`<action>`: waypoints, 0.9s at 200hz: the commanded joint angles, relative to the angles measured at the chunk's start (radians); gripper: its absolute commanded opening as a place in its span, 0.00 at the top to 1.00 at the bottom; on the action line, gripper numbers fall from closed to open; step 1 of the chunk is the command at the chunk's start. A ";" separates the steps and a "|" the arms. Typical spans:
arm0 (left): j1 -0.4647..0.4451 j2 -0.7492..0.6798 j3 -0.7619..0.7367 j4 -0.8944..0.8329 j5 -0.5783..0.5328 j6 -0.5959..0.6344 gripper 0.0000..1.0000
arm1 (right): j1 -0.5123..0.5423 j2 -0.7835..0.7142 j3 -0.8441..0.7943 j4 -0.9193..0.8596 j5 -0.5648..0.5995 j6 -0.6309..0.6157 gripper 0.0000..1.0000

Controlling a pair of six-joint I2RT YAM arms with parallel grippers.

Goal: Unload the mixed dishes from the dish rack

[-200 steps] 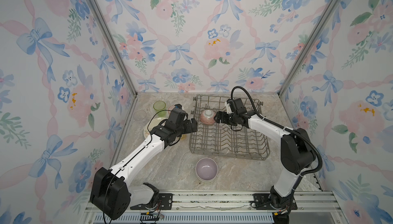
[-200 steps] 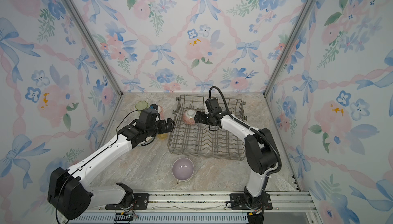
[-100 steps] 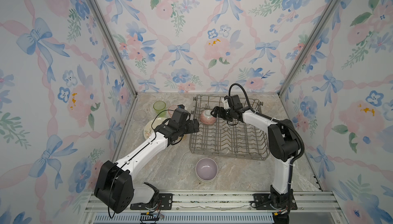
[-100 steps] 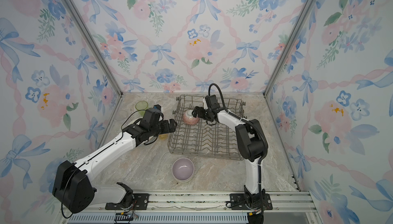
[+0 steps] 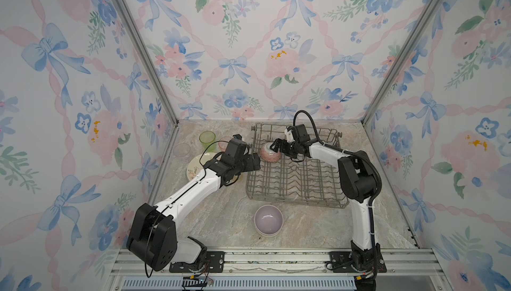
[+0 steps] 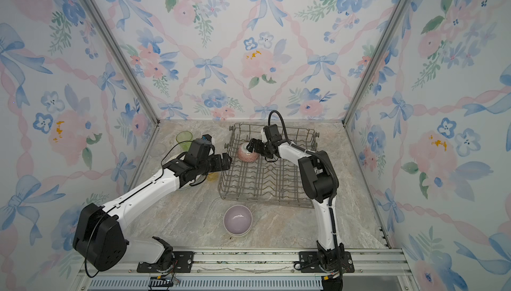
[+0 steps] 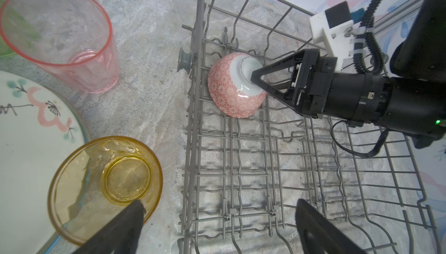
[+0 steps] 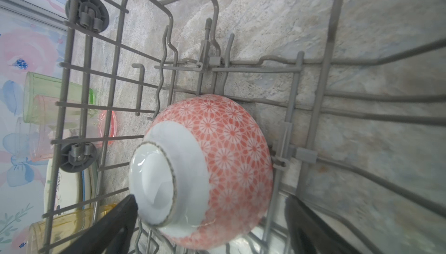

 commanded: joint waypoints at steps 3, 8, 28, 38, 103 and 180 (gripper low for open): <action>-0.005 0.016 0.024 0.005 -0.012 0.022 0.02 | 0.018 0.048 0.039 -0.011 -0.011 0.014 0.03; -0.004 0.018 0.024 0.005 -0.011 0.022 0.02 | 0.020 0.054 0.046 -0.015 -0.013 0.014 0.03; -0.003 0.023 0.022 0.005 -0.011 0.022 0.02 | 0.029 0.078 0.072 -0.035 -0.007 0.017 0.03; -0.004 0.025 0.021 0.005 -0.017 0.022 0.02 | 0.036 0.087 0.080 -0.033 -0.004 0.017 0.03; 0.004 0.136 0.026 0.007 -0.036 0.033 0.02 | 0.063 0.101 0.094 0.018 -0.044 0.042 0.03; 0.008 0.214 0.067 0.006 -0.022 0.043 0.03 | 0.094 0.052 0.045 0.035 -0.050 0.043 0.03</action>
